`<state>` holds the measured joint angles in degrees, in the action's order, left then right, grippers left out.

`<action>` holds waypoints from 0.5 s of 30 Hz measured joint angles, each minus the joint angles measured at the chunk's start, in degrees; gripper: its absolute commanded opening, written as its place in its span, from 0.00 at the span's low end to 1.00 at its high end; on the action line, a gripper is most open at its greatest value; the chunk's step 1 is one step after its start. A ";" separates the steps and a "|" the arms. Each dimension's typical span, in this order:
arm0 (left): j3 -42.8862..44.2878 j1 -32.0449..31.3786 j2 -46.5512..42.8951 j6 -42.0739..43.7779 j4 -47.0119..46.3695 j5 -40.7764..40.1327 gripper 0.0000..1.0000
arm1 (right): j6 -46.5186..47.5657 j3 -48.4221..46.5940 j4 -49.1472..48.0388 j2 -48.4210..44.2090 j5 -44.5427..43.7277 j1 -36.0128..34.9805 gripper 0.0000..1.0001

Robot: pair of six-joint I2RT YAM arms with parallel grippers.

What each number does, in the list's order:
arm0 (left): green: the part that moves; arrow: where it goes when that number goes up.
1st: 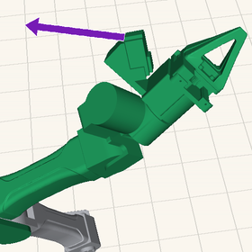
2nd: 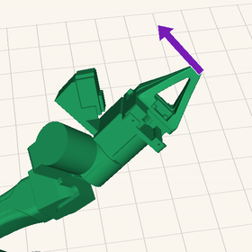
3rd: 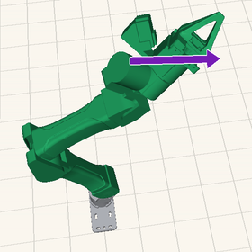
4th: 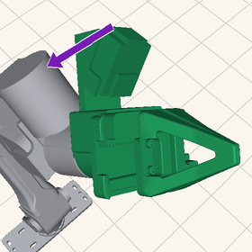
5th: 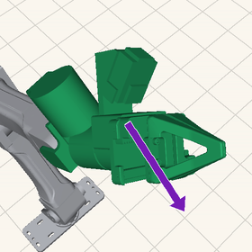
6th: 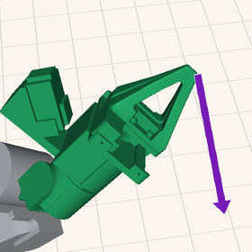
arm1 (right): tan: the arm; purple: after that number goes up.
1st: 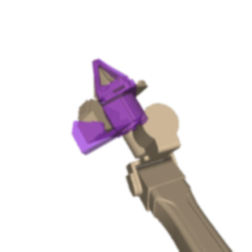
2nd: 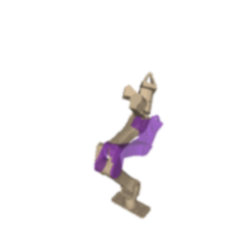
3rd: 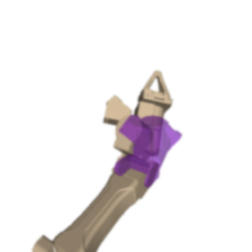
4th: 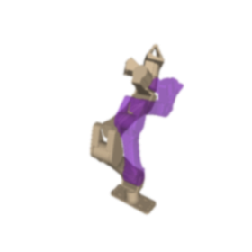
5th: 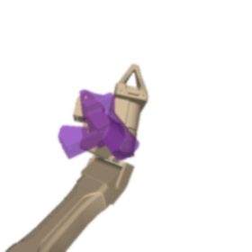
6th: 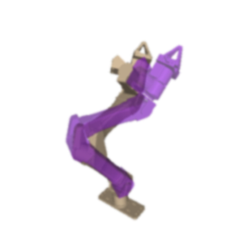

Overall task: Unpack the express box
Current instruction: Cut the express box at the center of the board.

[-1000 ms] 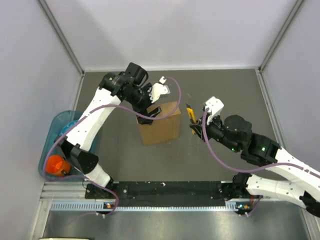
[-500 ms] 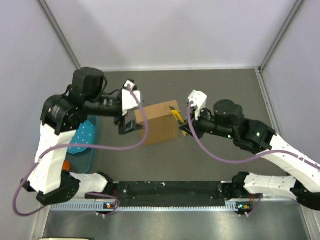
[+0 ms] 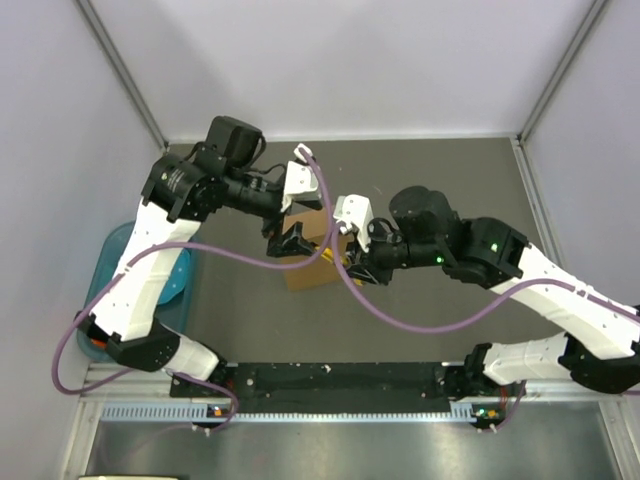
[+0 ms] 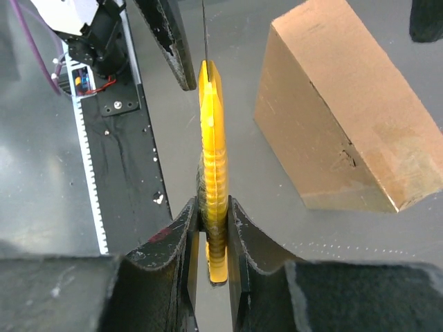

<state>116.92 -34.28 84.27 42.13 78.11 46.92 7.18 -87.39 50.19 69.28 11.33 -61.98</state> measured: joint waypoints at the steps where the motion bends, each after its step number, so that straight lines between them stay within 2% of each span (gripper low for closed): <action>1: -0.02 0.00 -0.15 0.02 -0.04 0.52 0.90 | 0.39 -0.37 0.26 0.00 0.15 -0.07 0.00; 3: -0.15 0.00 -0.52 -0.09 -0.04 1.60 0.83 | 0.90 -0.87 0.48 0.00 0.26 -0.15 0.00; 6: -0.76 0.00 -1.20 -0.07 -0.04 2.91 0.78 | 1.77 -0.90 0.74 -0.04 0.26 -0.15 0.00; 9: -1.22 0.00 -1.68 -0.22 0.00 3.96 0.66 | 2.29 -0.90 0.83 -0.04 0.04 -0.15 0.00; 15: -2.84 -0.42 -1.95 -0.68 -0.04 6.05 0.64 | 3.17 -1.33 1.07 0.13 -1.18 -0.15 0.00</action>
<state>114.08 -34.70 82.32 41.45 78.06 52.97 10.35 -88.73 51.27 69.41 10.15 -62.13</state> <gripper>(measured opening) 0.646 0.182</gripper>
